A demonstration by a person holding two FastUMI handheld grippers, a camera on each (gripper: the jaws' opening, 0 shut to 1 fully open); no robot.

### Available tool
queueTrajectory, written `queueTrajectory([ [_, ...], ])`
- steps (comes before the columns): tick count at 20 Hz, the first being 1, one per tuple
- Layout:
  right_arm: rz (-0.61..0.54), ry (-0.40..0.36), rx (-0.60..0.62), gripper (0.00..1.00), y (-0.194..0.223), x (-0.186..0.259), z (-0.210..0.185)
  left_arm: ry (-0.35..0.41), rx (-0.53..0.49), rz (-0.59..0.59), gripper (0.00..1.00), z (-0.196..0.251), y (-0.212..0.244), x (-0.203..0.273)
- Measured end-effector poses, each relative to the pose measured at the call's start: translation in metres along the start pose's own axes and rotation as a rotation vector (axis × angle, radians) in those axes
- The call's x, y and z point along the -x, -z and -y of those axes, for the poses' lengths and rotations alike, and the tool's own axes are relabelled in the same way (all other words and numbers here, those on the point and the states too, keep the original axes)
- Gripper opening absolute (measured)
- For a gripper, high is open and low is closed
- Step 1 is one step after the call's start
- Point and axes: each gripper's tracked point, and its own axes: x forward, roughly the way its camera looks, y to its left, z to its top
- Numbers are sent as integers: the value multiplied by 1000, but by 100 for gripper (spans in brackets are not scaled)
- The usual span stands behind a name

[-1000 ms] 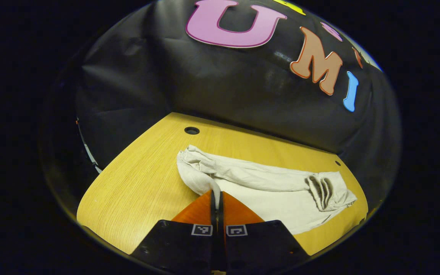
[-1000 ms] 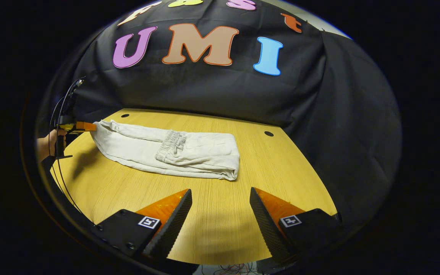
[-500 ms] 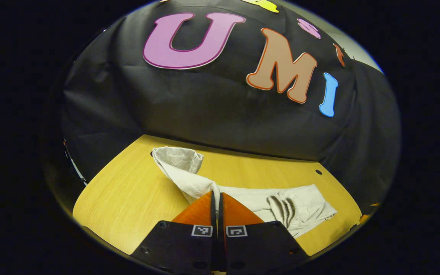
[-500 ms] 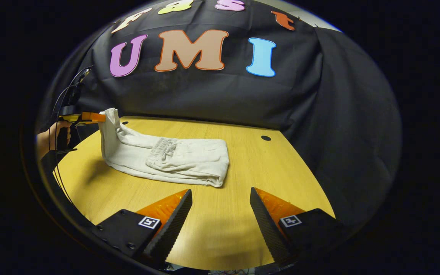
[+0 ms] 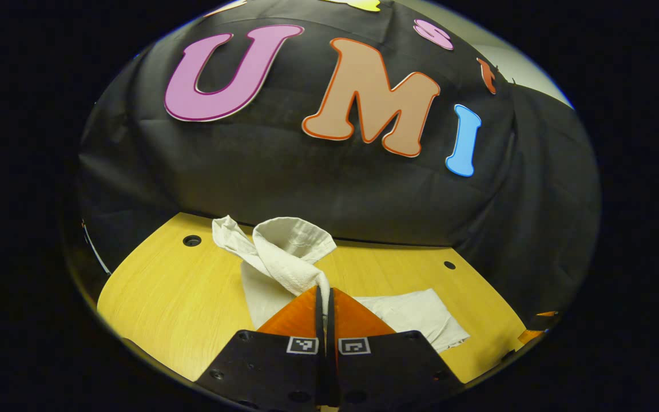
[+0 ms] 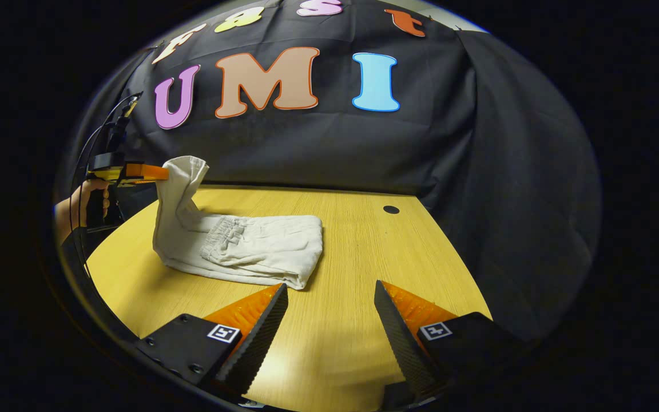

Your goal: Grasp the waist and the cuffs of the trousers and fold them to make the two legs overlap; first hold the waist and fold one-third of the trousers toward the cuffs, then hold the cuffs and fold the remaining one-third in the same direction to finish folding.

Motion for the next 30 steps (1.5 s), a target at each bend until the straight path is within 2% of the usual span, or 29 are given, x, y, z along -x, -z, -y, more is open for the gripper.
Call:
queueTrajectory([
  [7, 1, 7, -37, 98, 13, 5, 37, 69, -44, -14, 0, 72, -1, -21],
  [16, -34, 27, -48, 98, 49, 16, 75, 178, -113, -43, 0, 163, 13, -53],
  [23, -36, 44, -77, 98, 49, 13, 106, 237, -181, -122, 0, 216, 77, -55],
  [30, -22, 12, -54, 98, 37, 7, 105, 232, -172, -199, 0, 222, 141, -41],
])
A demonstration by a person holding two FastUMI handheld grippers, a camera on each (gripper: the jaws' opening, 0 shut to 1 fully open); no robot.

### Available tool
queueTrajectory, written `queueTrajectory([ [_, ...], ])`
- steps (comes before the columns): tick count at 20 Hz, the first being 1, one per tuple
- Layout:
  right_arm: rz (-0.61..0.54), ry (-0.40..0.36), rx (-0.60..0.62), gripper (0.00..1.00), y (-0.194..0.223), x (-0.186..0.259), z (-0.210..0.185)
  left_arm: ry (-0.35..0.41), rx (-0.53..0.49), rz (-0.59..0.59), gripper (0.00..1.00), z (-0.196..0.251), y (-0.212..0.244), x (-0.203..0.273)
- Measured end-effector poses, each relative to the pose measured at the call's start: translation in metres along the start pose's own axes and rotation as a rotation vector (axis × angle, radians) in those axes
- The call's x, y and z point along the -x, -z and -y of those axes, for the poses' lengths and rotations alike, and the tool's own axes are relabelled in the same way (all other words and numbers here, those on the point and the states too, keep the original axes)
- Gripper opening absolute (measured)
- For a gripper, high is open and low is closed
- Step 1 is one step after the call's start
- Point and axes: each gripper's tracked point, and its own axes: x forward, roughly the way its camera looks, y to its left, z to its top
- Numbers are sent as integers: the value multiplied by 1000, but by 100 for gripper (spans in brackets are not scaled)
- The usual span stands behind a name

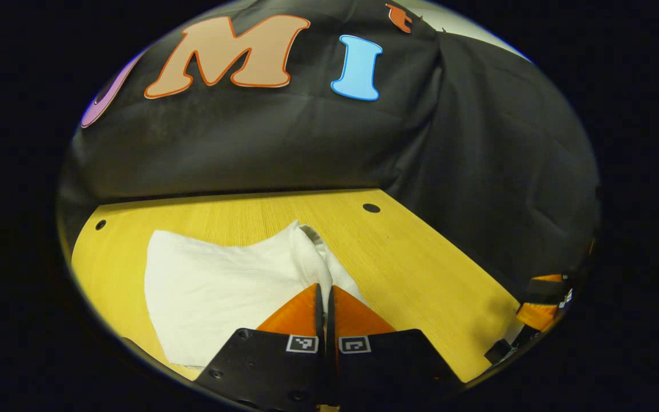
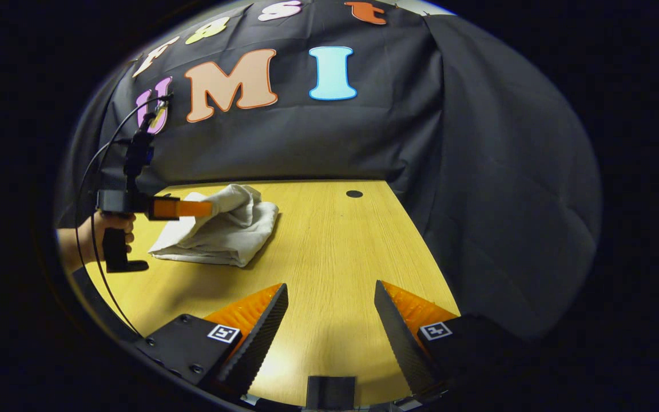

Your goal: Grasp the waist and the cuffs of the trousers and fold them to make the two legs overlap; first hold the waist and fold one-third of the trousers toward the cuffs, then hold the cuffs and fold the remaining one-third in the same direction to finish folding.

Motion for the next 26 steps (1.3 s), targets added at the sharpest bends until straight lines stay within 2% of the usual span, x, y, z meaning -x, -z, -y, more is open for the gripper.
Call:
queueTrajectory([
  [3, 19, -22, 5, 98, -11, -1, -10, 23, -31, 5, 2, 8, 10, 7],
  [4, 29, -33, 9, 98, -16, -1, -15, 33, -36, 20, 10, 9, 6, 12],
  [5, 40, -40, 14, 98, -22, -2, -21, 41, -37, 41, 24, 12, 3, 18],
  [8, 101, -49, 28, 98, -48, 3, -39, -15, -87, 123, 99, 4, -22, 51],
  [10, 166, -55, 29, 98, -74, 9, -55, -69, -130, 177, 95, -8, -45, 79],
  [13, 264, -86, 10, 98, -117, 23, -86, -144, -181, 262, 95, -31, -81, 126],
  [17, 370, -110, -15, 98, -165, 48, -123, -239, -163, 343, 95, -67, -111, 187],
  [19, 417, -120, -26, 97, -183, 62, -139, -321, -157, 403, 96, -92, -127, 224],
  [22, 473, -122, -23, 98, -202, 76, -159, -424, -165, 473, 96, -122, -138, 269],
  [26, 547, -90, -23, 98, -222, 91, -173, -516, -144, 531, 99, -150, -132, 320],
])
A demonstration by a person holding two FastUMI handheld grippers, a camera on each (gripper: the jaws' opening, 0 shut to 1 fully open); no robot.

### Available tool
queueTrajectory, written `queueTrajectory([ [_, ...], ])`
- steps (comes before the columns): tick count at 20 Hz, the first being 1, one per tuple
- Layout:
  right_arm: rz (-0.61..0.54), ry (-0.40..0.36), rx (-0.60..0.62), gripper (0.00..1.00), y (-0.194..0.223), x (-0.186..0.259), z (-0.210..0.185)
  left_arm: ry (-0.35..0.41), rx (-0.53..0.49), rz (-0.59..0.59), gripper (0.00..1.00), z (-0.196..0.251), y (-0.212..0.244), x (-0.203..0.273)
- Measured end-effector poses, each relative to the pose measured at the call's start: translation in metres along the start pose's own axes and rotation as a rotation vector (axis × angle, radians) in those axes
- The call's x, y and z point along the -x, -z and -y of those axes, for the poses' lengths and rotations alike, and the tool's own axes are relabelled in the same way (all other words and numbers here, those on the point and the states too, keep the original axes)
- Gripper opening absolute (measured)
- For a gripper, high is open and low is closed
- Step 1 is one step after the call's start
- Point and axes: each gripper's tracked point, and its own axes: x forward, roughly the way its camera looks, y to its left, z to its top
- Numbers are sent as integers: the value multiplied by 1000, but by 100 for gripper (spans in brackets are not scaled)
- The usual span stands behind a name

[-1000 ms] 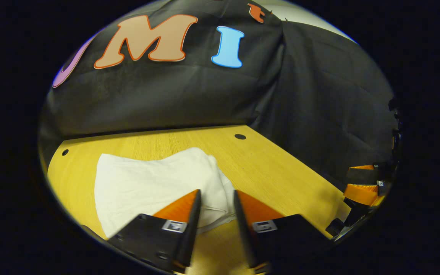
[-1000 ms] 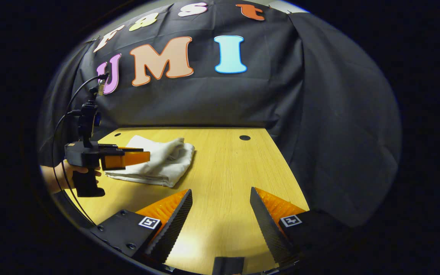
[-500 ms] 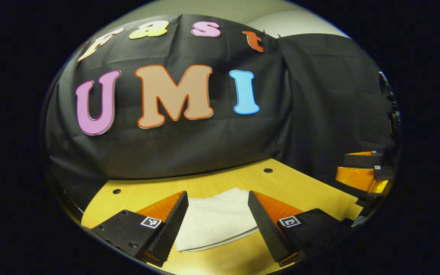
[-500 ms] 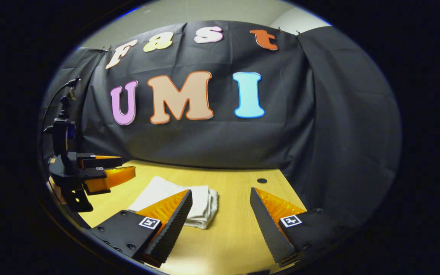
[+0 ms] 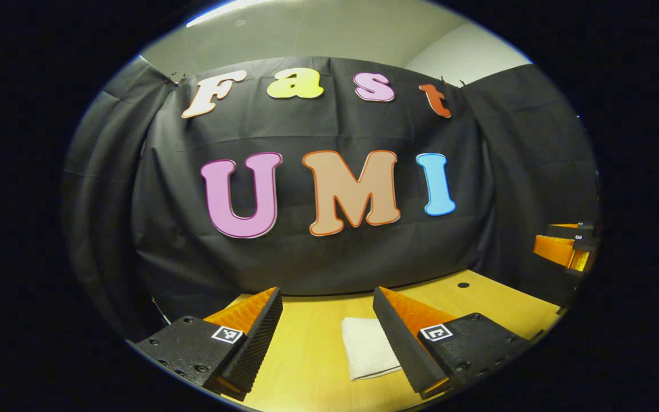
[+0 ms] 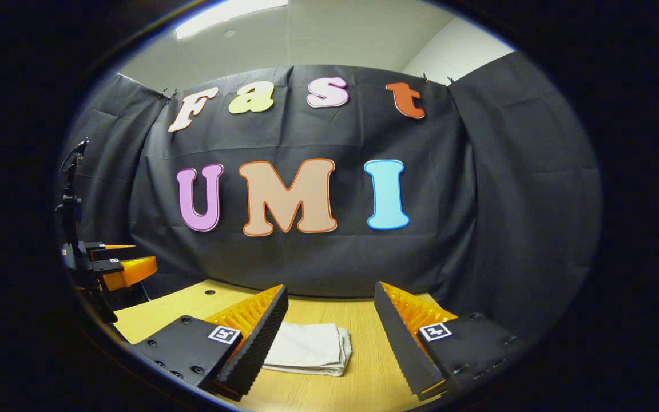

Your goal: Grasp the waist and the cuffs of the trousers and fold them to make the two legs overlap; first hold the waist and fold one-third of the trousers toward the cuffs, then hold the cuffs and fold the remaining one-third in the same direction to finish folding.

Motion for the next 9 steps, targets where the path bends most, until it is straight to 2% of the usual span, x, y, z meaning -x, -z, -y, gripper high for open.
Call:
queueTrajectory([
  [3, 20, 39, 15, 98, -8, 0, 0, -34, 11, 26, 96, -21, -6, 12],
  [4, 27, 49, 19, 97, -9, 1, 0, -44, 10, 23, 99, -27, -4, 14],
  [5, 28, 55, 20, 97, -9, 2, 0, -48, 10, 25, 93, -32, -4, 16],
  [6, 27, 58, 16, 97, -9, 4, -1, -47, 16, 32, 96, -32, -5, 18],
  [9, 31, 60, 8, 98, -9, 8, -2, -53, 22, 54, 96, -36, -12, 22],
])
